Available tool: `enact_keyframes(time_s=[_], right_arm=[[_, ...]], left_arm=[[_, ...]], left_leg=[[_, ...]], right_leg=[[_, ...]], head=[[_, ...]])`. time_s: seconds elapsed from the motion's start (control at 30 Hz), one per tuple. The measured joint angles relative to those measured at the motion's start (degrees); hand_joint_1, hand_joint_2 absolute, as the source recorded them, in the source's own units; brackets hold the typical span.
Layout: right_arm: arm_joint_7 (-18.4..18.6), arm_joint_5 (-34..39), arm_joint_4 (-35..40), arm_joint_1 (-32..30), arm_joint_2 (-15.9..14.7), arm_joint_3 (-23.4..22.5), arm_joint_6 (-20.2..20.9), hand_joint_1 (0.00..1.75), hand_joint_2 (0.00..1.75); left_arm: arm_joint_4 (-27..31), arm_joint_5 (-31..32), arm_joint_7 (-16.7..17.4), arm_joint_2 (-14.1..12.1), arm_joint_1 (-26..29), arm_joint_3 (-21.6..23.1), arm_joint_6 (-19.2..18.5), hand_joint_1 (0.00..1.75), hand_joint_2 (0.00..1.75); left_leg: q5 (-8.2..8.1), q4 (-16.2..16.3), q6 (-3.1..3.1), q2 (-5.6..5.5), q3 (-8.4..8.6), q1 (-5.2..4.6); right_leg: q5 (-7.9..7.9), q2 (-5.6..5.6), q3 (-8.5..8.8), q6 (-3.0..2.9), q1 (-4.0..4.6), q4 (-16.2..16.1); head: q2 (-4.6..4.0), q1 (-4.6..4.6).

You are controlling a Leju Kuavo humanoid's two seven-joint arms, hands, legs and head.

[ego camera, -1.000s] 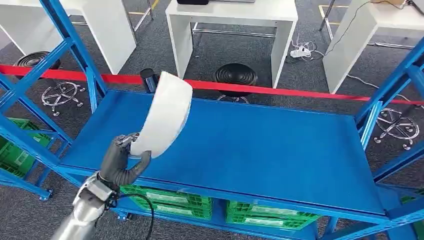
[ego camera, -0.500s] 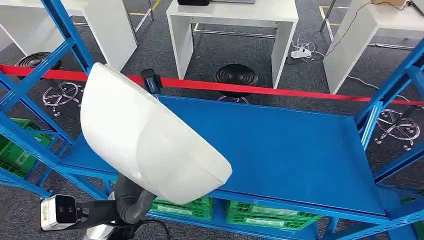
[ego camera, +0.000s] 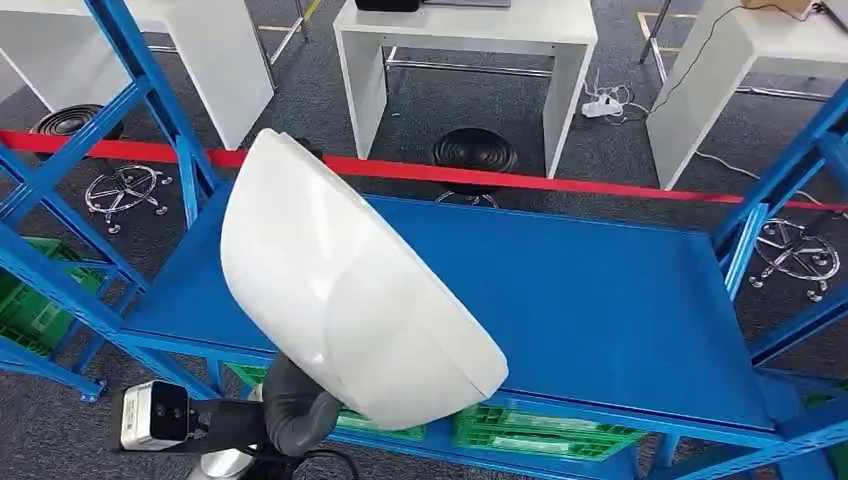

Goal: Take the parts from the cabinet and place them on the table.

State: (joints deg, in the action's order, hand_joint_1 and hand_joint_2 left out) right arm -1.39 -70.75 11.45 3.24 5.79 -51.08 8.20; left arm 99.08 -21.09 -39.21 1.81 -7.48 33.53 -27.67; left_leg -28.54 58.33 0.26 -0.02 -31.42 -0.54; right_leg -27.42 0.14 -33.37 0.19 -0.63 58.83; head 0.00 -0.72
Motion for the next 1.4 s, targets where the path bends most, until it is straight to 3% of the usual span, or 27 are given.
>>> enact_keyframes(time_s=[0.1,0.13,0.17,0.27,0.3,0.37,0.43,0.47,0.5,0.57,0.63,0.7,0.77,0.8,0.83,0.87,0.93,0.97,1.0,1.07,1.13,1.17,1.2,1.27,1.3,1.37,1.4], right_arm=[[-0.6,0.5,0.0,0.0,0.0,-0.1,0.0,0.0,0.0],[-0.6,0.6,0.0,0.0,-0.2,-0.2,0.0,0.0,0.0],[-0.6,0.7,0.0,0.0,-0.2,-0.3,0.0,0.0,0.0],[-0.5,0.9,0.0,0.0,-0.3,-0.5,0.1,0.0,0.0],[-0.5,1.1,0.0,-0.1,-0.3,-0.7,0.1,0.0,0.0],[-0.5,1.5,0.0,-0.1,-0.3,-1.1,0.2,0.0,0.0],[-0.7,2.2,0.0,-0.1,-0.4,-1.5,0.5,0.0,0.0],[-0.8,2.4,0.0,0.1,-0.4,-1.7,0.8,0.0,0.0],[-1.0,2.5,0.0,0.0,-0.4,-1.9,1.0,0.0,0.0],[-1.3,2.6,0.0,0.2,-0.5,-2.3,1.2,0.0,0.0],[-2.4,3.7,0.0,0.2,-0.7,-2.8,1.6,0.0,0.0],[-3.3,4.5,0.0,0.2,-0.9,-3.2,2.1,0.0,0.0],[-4.4,5.2,0.0,0.2,-1.1,-3.8,2.6,0.0,0.0],[-4.9,5.6,0.0,0.2,-1.2,-4.1,2.8,0.0,0.0],[-5.8,6.3,0.0,0.2,-1.2,-4.5,3.3,0.0,0.0],[-6.5,6.8,0.0,0.2,-1.4,-4.8,3.5,0.0,0.0],[-8.2,8.1,0.0,0.2,-1.5,-5.8,4.4,0.0,0.0],[-8.6,8.4,0.0,0.3,-1.5,-6.1,4.6,0.0,0.0],[-8.9,8.6,0.0,0.1,-1.5,-6.3,4.8,0.0,0.0],[-9.3,9.1,0.0,0.1,-1.8,-7.1,5.5,0.0,0.0],[-9.7,9.2,0.0,0.1,-2.1,-7.4,6.4,0.0,0.0],[-9.7,9.4,0.0,0.0,-2.3,-7.7,6.6,0.0,0.0],[-9.6,9.5,0.0,0.0,-2.3,-7.9,6.9,0.0,0.0],[-9.4,10.1,0.0,0.1,-2.3,-8.5,7.2,0.0,0.0],[-9.3,10.3,0.0,0.1,-2.3,-8.7,7.4,0.0,0.0],[-9.2,10.4,0.0,0.0,-2.3,-9.1,7.8,0.0,0.0],[-9.2,10.3,0.0,0.0,-2.3,-9.3,8.0,0.0,0.0]], left_arm=[[0.0,0.0,0.0,-0.2,0.2,0.2,0.1,1.75,1.75],[0.0,0.0,0.0,-0.1,0.2,0.2,0.1,1.75,1.75],[0.0,0.0,0.0,-0.1,0.2,0.3,0.1,1.75,1.75],[0.0,-0.3,0.7,-0.1,0.6,0.3,-0.1,1.75,1.75],[0.0,-0.4,0.7,-0.1,0.7,0.3,-0.3,1.75,1.75],[0.0,-0.5,0.8,-0.1,0.8,0.3,-0.6,1.75,1.75],[-0.1,-1.0,1.2,0.0,0.8,0.3,-1.0,1.75,1.75],[-0.1,-1.2,1.3,0.2,0.8,0.3,-1.1,1.75,1.75],[-0.3,-1.2,1.5,0.2,0.7,0.3,-1.2,1.75,1.75],[-0.5,-1.3,1.5,0.3,0.6,0.3,-1.4,1.75,1.75],[-0.7,-1.4,1.6,0.4,0.6,0.3,-1.4,1.75,1.75],[-0.9,-1.4,1.6,0.3,0.7,0.4,-1.5,1.75,1.75],[-1.2,-1.5,1.6,0.3,0.8,0.4,-1.7,1.75,1.75],[-1.3,-1.5,1.6,0.3,0.9,0.4,-1.8,1.75,1.75],[-1.5,-1.5,1.6,0.3,1.0,0.4,-2.0,1.75,1.75],[-1.7,-1.6,1.6,0.3,1.0,0.4,-2.1,1.75,1.75],[-1.8,-1.5,1.6,0.3,1.0,0.3,-2.2,1.75,1.75],[-1.8,-1.5,1.6,0.3,0.9,0.3,-2.2,1.75,1.75],[-1.8,-1.5,1.7,0.3,1.0,0.3,-2.2,1.75,1.75],[-1.9,-1.1,1.4,0.2,1.0,0.2,-2.2,1.75,1.75],[-2.0,-0.4,1.2,0.1,1.0,0.1,-2.2,1.75,1.75],[-2.1,-0.3,1.1,0.1,0.9,0.1,-2.3,1.75,1.75],[-2.2,0.0,1.0,0.1,0.8,0.1,-2.4,1.75,1.75],[-2.5,0.5,1.0,0.1,0.7,0.1,-2.8,1.75,1.75],[-2.7,0.6,1.1,0.1,0.7,0.1,-3.1,1.75,1.75],[-3.1,0.9,1.2,0.1,0.4,0.1,-3.5,1.75,1.75],[-3.3,1.2,1.4,0.1,0.2,0.1,-3.7,1.75,1.75]], left_leg=[[0.64,-0.4,0.64,-0.03,0.2,-0.06],[1.36,-1.4,0.88,0.21,0.61,0.76],[1.64,-1.8,1.22,0.23,0.68,0.78],[1.81,-1.6,1.33,0.42,0.11,0.9],[1.83,-1.4,1.29,0.46,-0.15,0.94],[1.81,-0.9,0.94,0.45,-0.6,1.3],[1.57,0.0,0.15,0.37,-1.08,1.84],[1.5,0.5,-0.5,0.3,-1.41,1.8],[1.53,0.6,-1.06,0.05,-1.7,1.65],[1.8,0.8,-1.86,-0.06,-1.85,1.47],[1.94,0.8,-2.75,-0.02,-2.24,1.8],[-2.54,5.1,-2.89,0.03,-4.02,1.83],[-7.97,14.2,-3.03,0.02,-7.36,1.77],[-9.37,17.5,-2.94,0.02,-8.3,1.74],[-9.31,18.2,-2.72,0.02,-7.95,1.65],[-8.04,16.2,-2.35,0.02,-6.2,1.49],[-4.33,6.2,-1.04,0.01,0.56,0.96],[-4.22,1.1,-0.22,0.03,3.99,0.51],[-4.61,0.7,-0.23,0.17,4.32,0.27],[-3.31,0.1,-0.02,0.12,3.54,-0.21],[-1.86,-0.6,1.02,0.17,3.06,-0.11],[-0.98,-1.0,1.34,0.44,2.47,0.2],[-0.27,-1.2,1.81,0.37,1.74,0.36],[1.13,-1.1,1.9,0.42,0.03,0.37],[1.81,-1.0,1.84,0.5,-0.94,0.37],[3.02,-0.8,1.58,0.64,-2.61,0.47],[3.56,-0.5,1.35,0.67,-3.53,0.59]], right_leg=[[0.5,0.01,0.28,0.68,-0.1,-0.4],[0.02,0.05,0.25,0.76,-0.15,-0.1],[-1.49,0.04,-0.34,0.93,0.16,1.3],[-7.99,0.05,-5.84,1.79,-0.36,13.8],[-8.55,0.04,-7.11,2.04,-0.49,16.6],[-5.61,0.01,-5.46,2.52,-0.9,13.8],[-1.07,-0.16,0.39,3.29,-1.51,3.2],[-2.6,0.01,1.71,3.36,-1.44,0.7],[-0.99,0.71,1.12,2.28,-0.93,1.8],[-1.76,0.72,0.7,0.95,-0.98,1.6],[-1.01,0.45,0.02,-0.45,-1.1,1.3],[-0.29,0.3,-0.83,-1.18,-0.98,1.3],[0.55,0.15,-1.99,-1.49,-0.63,1.3],[0.97,0.09,-2.6,-1.59,-0.39,1.3],[1.45,0.06,-3.19,-1.63,-0.18,1.4],[1.94,0.06,-3.79,-1.63,0.02,1.4],[2.94,0.12,-4.85,-1.58,0.43,1.3],[3.4,0.13,-5.09,-1.51,0.31,1.4],[3.91,0.17,-5.08,-1.0,0.45,1.1],[4.64,0.01,-4.98,-0.23,-0.03,1.0],[5.75,0.01,-5.13,0.68,0.14,0.2],[4.45,0.12,-5.53,0.76,-0.13,0.8],[1.16,0.08,-6.26,0.89,-0.08,2.8],[-5.93,0.08,-8.26,1.47,-0.25,11.0],[-7.66,0.08,-8.97,1.71,-0.26,15.0],[-6.13,0.07,-7.63,2.02,-0.38,16.8],[-4.01,0.05,-5.14,2.13,-0.46,14.3]], head=[[0.0,-0.02],[0.0,-0.07],[0.0,0.15],[0.0,0.61],[0.0,0.63],[0.0,0.68],[0.0,0.68],[0.0,0.83],[0.0,1.05],[0.0,0.87],[0.0,0.74],[0.0,0.44],[0.0,-0.04],[0.0,-0.07],[0.0,-0.11],[0.0,-0.13],[0.0,-0.24],[0.0,-0.24],[0.0,0.0],[0.0,-0.37],[0.0,-0.37],[0.0,-0.39],[0.0,-0.04],[0.0,0.33],[0.0,0.35],[0.0,0.42],[0.0,0.44]])
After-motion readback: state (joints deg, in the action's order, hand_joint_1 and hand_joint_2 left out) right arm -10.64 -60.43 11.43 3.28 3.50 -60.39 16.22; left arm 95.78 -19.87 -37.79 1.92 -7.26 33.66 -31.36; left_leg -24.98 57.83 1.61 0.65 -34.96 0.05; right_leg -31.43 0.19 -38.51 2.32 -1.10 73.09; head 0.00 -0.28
